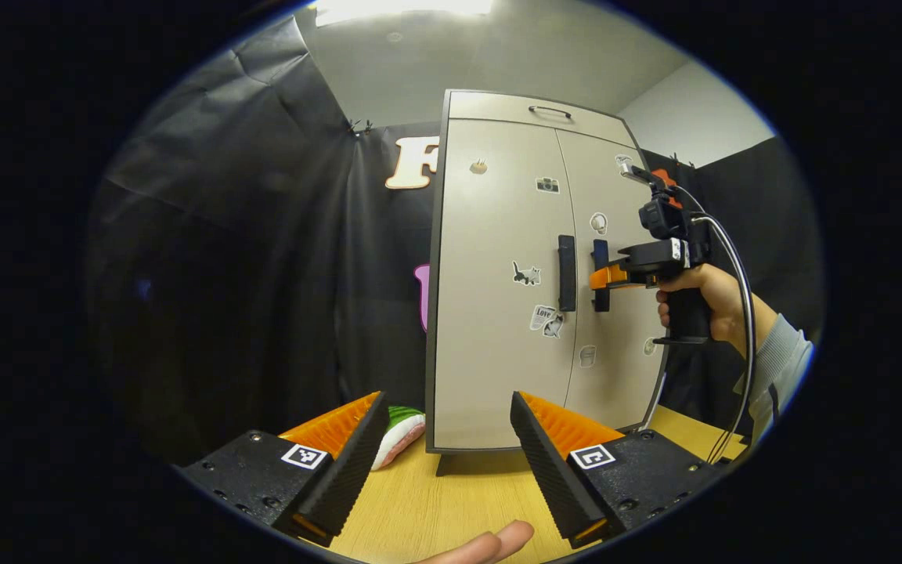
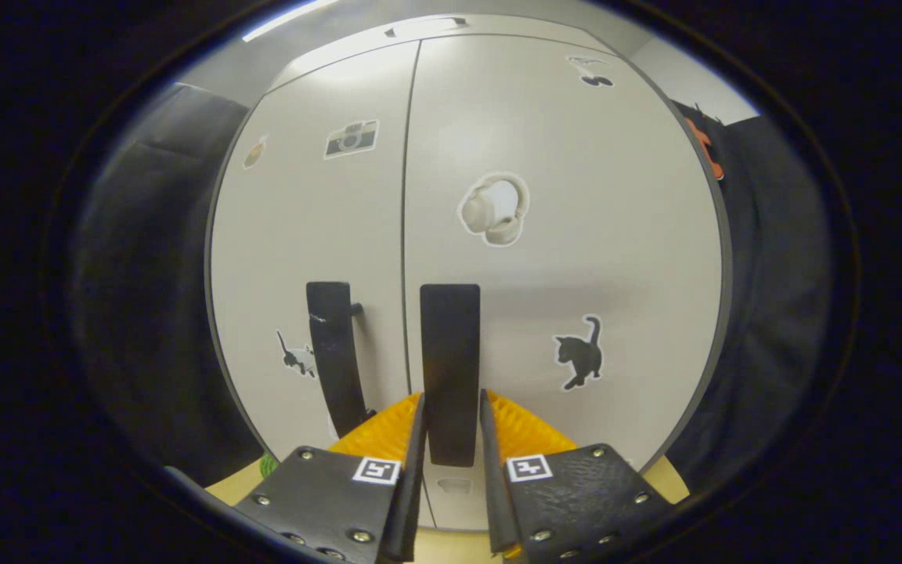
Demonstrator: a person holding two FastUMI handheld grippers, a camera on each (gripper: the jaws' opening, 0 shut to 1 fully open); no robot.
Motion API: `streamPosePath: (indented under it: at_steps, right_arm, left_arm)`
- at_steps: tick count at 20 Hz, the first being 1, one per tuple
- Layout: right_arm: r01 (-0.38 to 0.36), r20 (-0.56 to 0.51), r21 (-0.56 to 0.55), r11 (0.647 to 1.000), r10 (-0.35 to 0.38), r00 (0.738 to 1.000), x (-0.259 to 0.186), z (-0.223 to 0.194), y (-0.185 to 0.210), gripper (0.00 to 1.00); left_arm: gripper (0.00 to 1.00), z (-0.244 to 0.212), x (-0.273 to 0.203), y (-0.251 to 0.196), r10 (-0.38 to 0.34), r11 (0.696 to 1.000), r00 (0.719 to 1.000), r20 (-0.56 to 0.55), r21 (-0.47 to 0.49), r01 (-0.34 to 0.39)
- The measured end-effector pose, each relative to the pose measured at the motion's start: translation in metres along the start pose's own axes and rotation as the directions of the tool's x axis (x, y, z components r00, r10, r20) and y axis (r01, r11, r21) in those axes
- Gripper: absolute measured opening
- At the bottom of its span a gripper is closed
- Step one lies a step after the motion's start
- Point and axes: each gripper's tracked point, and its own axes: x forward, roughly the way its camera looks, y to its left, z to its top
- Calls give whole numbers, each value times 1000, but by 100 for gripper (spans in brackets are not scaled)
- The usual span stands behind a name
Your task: Open the right door of the double-door shoe cabinet with the right hand, and open the left door with the left hand.
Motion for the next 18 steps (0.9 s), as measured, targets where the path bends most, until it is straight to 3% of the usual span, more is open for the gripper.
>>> streamPosePath:
  at_steps: [3,4,6,7,15,18]
  right_arm:
    - [25,6,18,1000,-25,1000,4,1,0,35]
    - [37,10,9,999,-37,999,9,5,-1,42]
    - [55,6,-6,998,-55,998,6,0,0,25]
    - [48,2,-7,999,-48,999,6,0,1,16]
    - [-82,-18,0,997,82,996,-44,0,-5,16]
    - [-128,-14,-4,992,128,992,-60,2,-10,16]
  left_arm:
    - [97,-5,2,4,3,1000,1000,-7,-1,-3]
    - [97,-8,4,5,5,1000,1000,-15,-4,-5]
    - [97,-13,8,8,11,1000,999,-31,-15,-12]
    - [97,-15,9,8,16,1000,999,-39,-19,-17]
    - [94,-8,6,-10,2,1000,999,-43,-1,-2]
    - [99,-2,-1,-27,-22,1000,999,-36,16,23]
